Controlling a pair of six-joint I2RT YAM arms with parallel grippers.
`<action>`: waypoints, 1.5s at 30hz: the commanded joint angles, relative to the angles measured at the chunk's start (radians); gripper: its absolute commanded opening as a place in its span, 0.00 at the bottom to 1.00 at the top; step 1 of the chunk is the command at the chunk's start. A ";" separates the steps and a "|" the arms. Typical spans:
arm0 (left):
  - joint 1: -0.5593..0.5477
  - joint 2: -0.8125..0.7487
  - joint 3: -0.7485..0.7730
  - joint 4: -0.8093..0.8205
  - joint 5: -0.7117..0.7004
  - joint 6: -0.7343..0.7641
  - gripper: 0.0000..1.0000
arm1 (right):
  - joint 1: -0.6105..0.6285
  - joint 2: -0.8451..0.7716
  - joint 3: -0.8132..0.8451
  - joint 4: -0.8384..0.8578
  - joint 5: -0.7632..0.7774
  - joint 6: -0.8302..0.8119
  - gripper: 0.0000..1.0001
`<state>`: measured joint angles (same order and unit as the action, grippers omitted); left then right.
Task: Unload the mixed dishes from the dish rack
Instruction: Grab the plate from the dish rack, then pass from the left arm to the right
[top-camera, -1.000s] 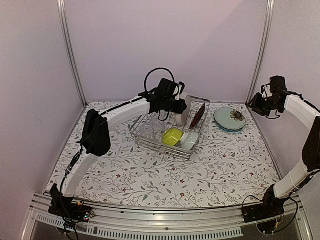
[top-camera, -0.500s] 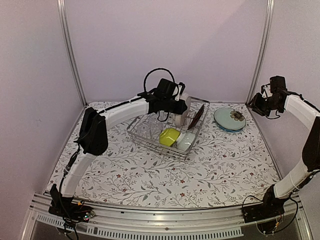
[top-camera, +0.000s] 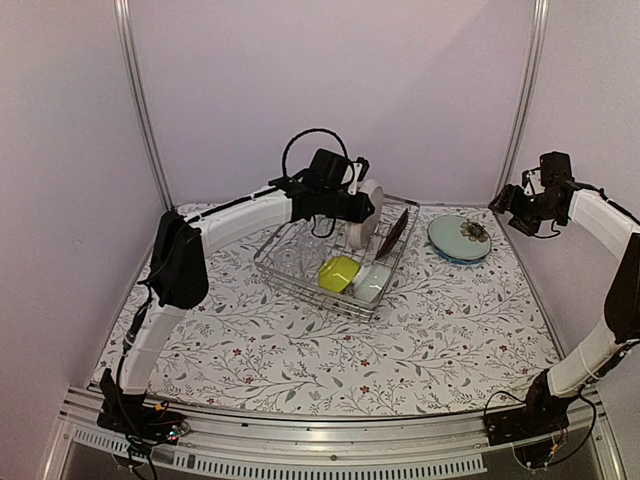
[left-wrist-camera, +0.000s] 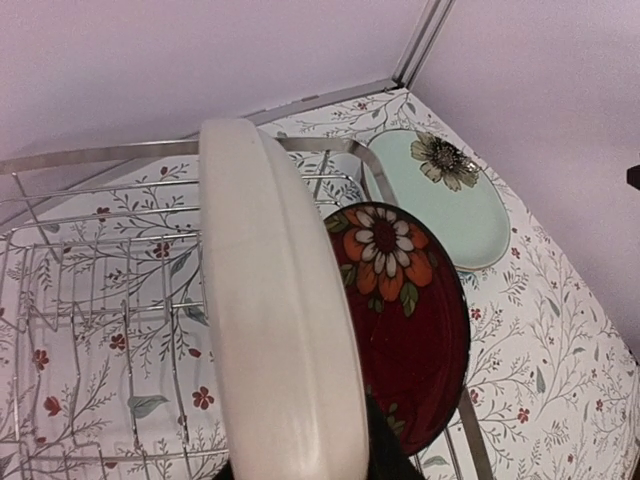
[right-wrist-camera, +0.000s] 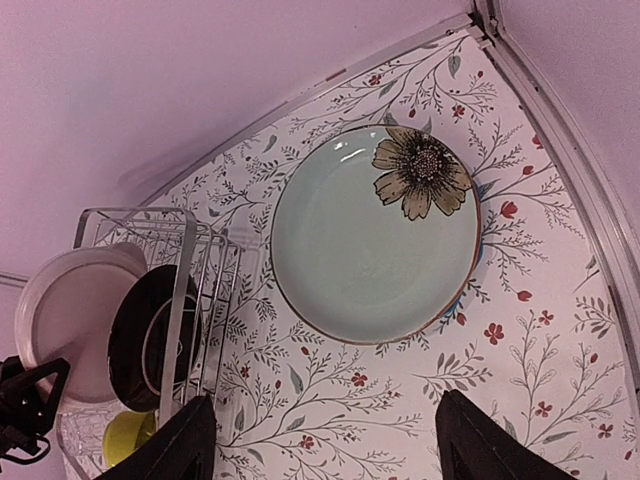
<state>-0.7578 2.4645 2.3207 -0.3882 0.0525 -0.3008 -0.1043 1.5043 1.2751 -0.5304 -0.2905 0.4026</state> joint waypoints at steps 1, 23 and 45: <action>0.035 -0.151 0.016 0.132 -0.064 0.034 0.00 | 0.006 -0.026 0.004 0.002 0.002 -0.006 0.82; 0.001 -0.437 -0.235 0.223 -0.060 0.385 0.00 | 0.009 -0.070 0.119 -0.115 -0.165 0.004 0.99; -0.212 -0.602 -0.752 0.650 -0.332 1.234 0.00 | 0.207 -0.037 0.309 -0.258 -0.393 0.073 0.95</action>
<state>-0.9440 1.9450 1.5742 -0.0113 -0.1967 0.7422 0.0391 1.4315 1.5238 -0.7361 -0.6304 0.4728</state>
